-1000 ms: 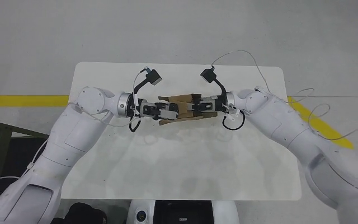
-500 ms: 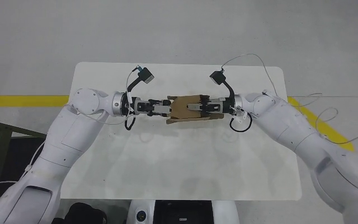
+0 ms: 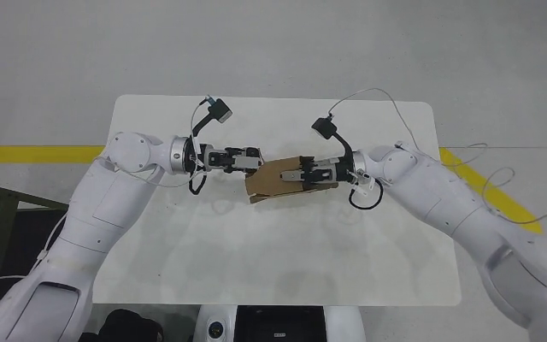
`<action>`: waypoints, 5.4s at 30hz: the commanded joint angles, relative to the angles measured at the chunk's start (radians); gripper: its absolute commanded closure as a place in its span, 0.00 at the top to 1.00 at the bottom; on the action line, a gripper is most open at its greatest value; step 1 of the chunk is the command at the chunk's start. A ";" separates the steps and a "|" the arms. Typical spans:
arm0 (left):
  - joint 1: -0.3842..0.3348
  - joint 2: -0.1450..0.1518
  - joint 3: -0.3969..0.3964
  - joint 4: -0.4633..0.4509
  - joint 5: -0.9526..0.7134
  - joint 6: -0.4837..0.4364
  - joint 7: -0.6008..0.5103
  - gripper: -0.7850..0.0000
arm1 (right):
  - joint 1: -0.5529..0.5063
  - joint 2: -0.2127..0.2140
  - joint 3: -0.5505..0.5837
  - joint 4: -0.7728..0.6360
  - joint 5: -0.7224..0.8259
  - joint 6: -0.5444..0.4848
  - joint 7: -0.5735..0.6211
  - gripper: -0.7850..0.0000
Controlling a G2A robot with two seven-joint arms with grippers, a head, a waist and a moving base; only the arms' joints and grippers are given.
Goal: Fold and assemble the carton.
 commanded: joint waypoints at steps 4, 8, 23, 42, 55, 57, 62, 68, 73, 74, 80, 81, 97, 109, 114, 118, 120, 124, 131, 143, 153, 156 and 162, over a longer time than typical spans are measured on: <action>-0.004 -0.004 0.003 0.000 -0.003 0.002 -0.009 1.00 | 0.000 -0.003 0.000 -0.015 0.000 0.010 0.010 0.00; -0.005 -0.008 0.007 0.000 -0.005 0.007 -0.013 1.00 | 0.000 -0.006 0.000 -0.017 0.003 0.016 0.016 0.00; 0.003 -0.010 -0.008 -0.014 0.032 0.006 -0.002 1.00 | 0.018 0.002 0.008 0.052 0.031 -0.035 -0.035 0.00; 0.046 -0.015 0.005 -0.065 0.035 0.020 -0.030 1.00 | 0.025 -0.021 0.083 0.112 0.005 -0.052 -0.052 0.00; 0.054 -0.020 0.010 -0.071 0.036 0.024 -0.037 1.00 | 0.016 -0.055 0.146 0.114 -0.027 -0.052 -0.052 0.00; 0.053 -0.021 0.010 -0.071 0.035 0.024 -0.039 1.00 | 0.010 -0.061 0.152 0.110 -0.029 -0.052 -0.052 0.00; 0.052 -0.023 0.006 -0.065 0.029 0.023 -0.041 1.00 | -0.004 -0.072 0.163 0.110 -0.032 -0.052 -0.052 0.00; 0.048 -0.024 0.000 -0.060 0.023 0.024 -0.042 1.00 | -0.016 -0.082 0.156 0.097 -0.032 -0.052 -0.052 0.00; 0.048 -0.026 -0.003 -0.058 0.024 0.023 -0.044 1.00 | -0.018 -0.085 0.152 0.100 -0.028 -0.052 -0.052 0.00; 0.047 -0.026 -0.003 -0.058 0.024 0.023 -0.044 1.00 | -0.018 -0.085 0.152 0.102 -0.028 -0.052 -0.052 0.00; 0.049 -0.026 -0.011 -0.061 0.021 0.025 -0.055 1.00 | -0.023 -0.078 0.166 0.133 -0.013 -0.052 -0.052 0.00; 0.049 -0.025 -0.016 -0.059 0.018 0.025 -0.056 1.00 | -0.024 -0.075 0.168 0.134 -0.013 -0.052 -0.052 0.00; 0.041 0.003 -0.129 0.016 0.179 -0.040 0.005 1.00 | -0.071 0.032 0.177 0.003 -0.037 -0.032 -0.032 0.00; 0.042 0.005 -0.096 0.045 0.421 -0.073 0.112 1.00 | -0.095 0.118 0.192 -0.117 -0.020 -0.052 -0.052 0.00; 0.037 0.000 -0.071 0.037 0.480 -0.077 0.148 1.00 | -0.098 0.133 0.197 -0.156 -0.013 -0.052 -0.052 0.00; 0.034 -0.004 -0.052 0.024 0.505 -0.078 0.167 1.00 | -0.100 0.138 0.198 -0.176 -0.006 -0.052 -0.052 0.00; 0.030 -0.006 -0.043 0.017 0.519 -0.082 0.170 1.00 | -0.101 0.138 0.199 -0.182 0.002 -0.052 -0.052 0.00; 0.026 -0.010 -0.028 0.011 0.525 -0.078 0.182 1.00 | -0.099 0.136 0.197 -0.194 0.009 -0.052 -0.052 0.00; 0.015 -0.014 -0.016 0.002 0.496 -0.075 0.170 1.00 | -0.093 0.124 0.178 -0.193 0.020 -0.052 -0.052 0.00; 0.006 -0.017 -0.013 0.004 0.461 -0.071 0.164 1.00 | -0.078 0.099 0.148 -0.200 0.025 -0.052 -0.052 0.00; 0.003 -0.018 -0.013 0.011 0.439 -0.067 0.165 1.00 | -0.067 0.086 0.134 -0.199 0.025 -0.052 -0.052 0.00; 0.001 -0.018 -0.015 0.016 0.432 -0.066 0.163 1.00 | -0.064 0.083 0.130 -0.196 0.027 -0.052 -0.052 0.00; 0.003 -0.017 -0.022 0.020 0.424 -0.069 0.161 1.00 | -0.059 0.079 0.132 -0.180 0.039 -0.052 -0.052 0.00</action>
